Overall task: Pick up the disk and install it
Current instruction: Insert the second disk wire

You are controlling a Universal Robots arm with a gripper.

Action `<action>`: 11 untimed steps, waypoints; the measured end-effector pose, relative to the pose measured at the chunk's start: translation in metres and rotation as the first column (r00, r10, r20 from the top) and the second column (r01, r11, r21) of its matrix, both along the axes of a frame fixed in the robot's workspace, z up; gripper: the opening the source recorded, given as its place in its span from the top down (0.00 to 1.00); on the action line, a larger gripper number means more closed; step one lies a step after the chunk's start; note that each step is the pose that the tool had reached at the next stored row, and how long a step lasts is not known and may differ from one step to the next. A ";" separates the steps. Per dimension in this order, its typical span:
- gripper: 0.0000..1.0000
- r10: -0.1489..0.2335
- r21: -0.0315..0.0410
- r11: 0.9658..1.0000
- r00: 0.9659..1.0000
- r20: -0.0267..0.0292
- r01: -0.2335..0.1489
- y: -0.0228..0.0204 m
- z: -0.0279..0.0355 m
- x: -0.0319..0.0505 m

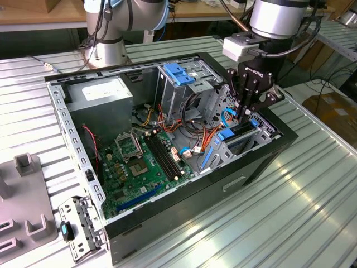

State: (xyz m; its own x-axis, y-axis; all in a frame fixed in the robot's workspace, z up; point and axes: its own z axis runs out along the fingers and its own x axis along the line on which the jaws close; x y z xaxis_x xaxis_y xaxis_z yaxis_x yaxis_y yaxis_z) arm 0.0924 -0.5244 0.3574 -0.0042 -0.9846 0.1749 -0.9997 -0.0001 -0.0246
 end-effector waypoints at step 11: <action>0.84 -0.001 0.094 0.996 1.000 0.010 0.000 -0.0186 -0.0028 -0.0031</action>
